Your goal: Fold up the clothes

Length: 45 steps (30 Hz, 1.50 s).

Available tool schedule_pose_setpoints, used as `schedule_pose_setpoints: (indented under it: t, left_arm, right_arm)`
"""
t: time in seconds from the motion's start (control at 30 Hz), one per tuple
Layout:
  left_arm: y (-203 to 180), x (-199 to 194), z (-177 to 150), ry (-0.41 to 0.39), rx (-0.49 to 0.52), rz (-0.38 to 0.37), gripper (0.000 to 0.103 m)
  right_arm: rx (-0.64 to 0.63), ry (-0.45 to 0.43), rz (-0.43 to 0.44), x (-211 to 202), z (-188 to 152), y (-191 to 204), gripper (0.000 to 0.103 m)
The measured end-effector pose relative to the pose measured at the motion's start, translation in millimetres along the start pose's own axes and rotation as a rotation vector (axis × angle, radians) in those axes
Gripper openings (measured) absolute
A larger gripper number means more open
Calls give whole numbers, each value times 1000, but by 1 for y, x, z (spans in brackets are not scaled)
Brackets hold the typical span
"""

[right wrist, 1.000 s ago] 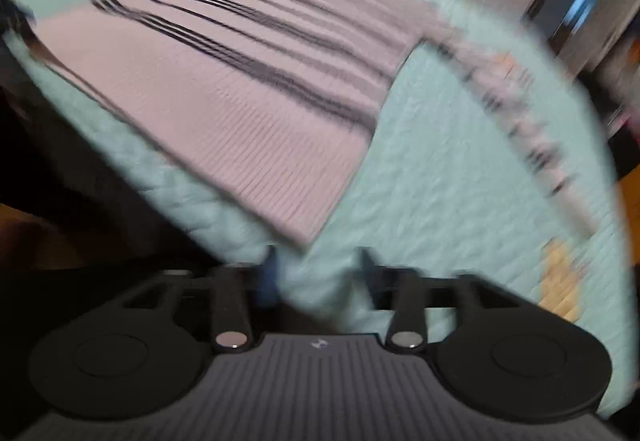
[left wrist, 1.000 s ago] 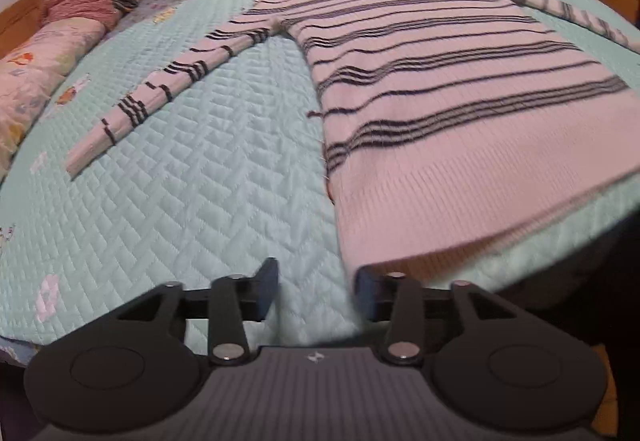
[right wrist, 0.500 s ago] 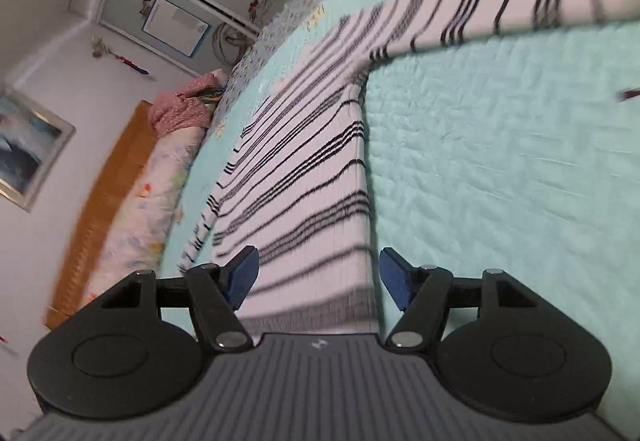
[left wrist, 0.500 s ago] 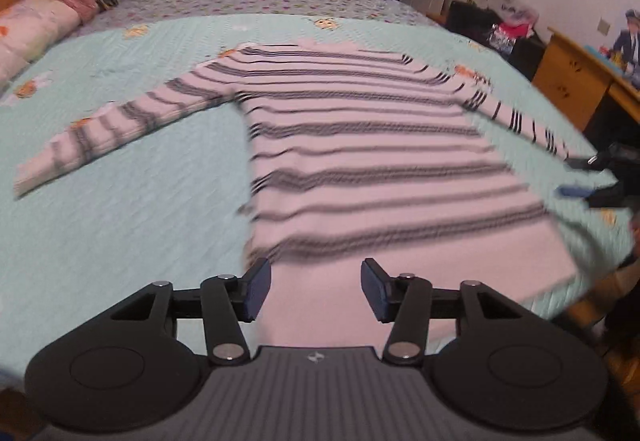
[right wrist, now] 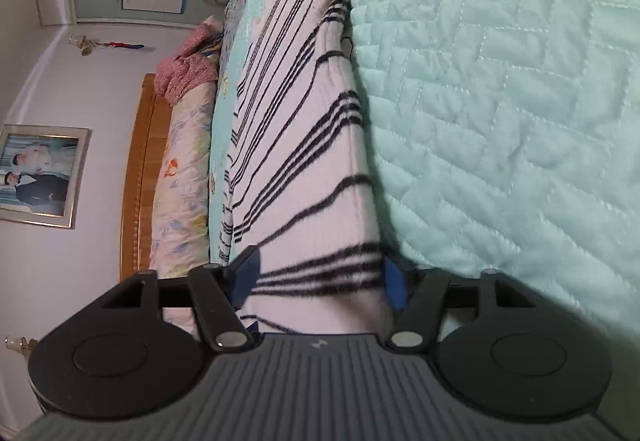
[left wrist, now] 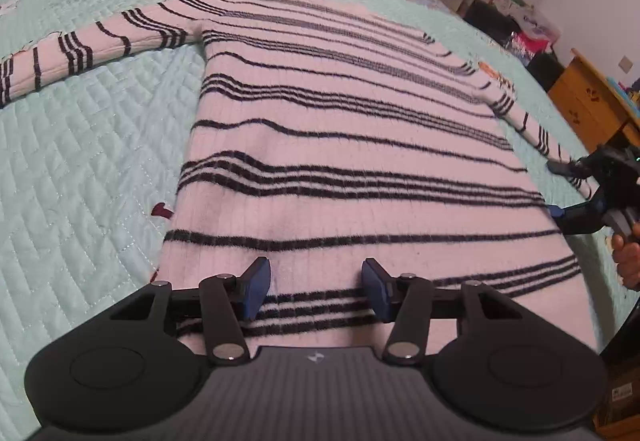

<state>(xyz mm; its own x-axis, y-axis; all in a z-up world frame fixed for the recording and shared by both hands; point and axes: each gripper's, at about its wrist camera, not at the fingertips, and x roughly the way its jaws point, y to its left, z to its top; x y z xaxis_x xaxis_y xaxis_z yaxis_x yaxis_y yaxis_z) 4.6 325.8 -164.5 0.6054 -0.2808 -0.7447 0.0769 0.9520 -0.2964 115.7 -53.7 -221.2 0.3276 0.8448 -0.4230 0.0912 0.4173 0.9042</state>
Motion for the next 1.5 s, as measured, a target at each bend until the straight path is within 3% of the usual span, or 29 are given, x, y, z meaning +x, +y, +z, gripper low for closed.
schedule_pose_setpoints:
  t: [0.03, 0.07, 0.17, 0.27, 0.47, 0.67, 0.7, 0.83, 0.93, 1.03, 1.27, 1.37, 1.43, 1.47, 1.5]
  left_arm:
    - [2, 0, 0, -2, -6, -6, 54]
    - [4, 0, -1, -4, -10, -12, 54]
    - [3, 0, -4, -11, 20, -16, 54]
    - [-1, 1, -7, -18, 65, 4, 54]
    - [-8, 4, -6, -9, 111, 53, 54]
    - [1, -3, -5, -18, 50, 7, 54]
    - [5, -6, -5, -24, 14, -20, 54]
    - [26, -24, 6, -122, -142, -168, 54]
    - [28, -23, 30, -172, -162, -245, 54]
    - [38, -9, 55, -203, -237, -217, 54]
    - [76, 14, 75, -198, -318, -45, 54]
    - [83, 33, 78, -136, -302, -33, 54]
    - [88, 40, 80, -134, -315, -78, 52]
    - [91, 44, 80, -135, -323, -103, 47]
    - [92, 47, 82, -122, -328, -118, 7]
  right_arm:
    - [-14, -17, -39, -1, -3, 0, 16]
    - [-22, -43, -79, -2, -7, 0, 8]
    - [-21, -167, -27, -22, -23, -2, 8]
    - [-137, -262, -99, -40, -33, 16, 7]
    - [-520, -212, -449, -7, -57, 64, 8]
    - [-356, -204, -356, -32, -53, 42, 17]
    - [-326, -205, -336, -35, -52, 38, 19]
    - [-249, -255, -282, -45, -55, 30, 46]
    - [-226, -331, -261, -53, -62, 31, 48]
    - [-216, -353, -246, -51, -68, 32, 48]
    - [-212, -337, -222, -38, -78, 36, 51]
    - [-210, -331, -211, -32, -82, 38, 51]
    - [-209, -326, -204, -28, -85, 39, 51]
    - [-208, -324, -201, -26, -86, 40, 51]
    - [-218, -324, -210, -26, -87, 41, 51]
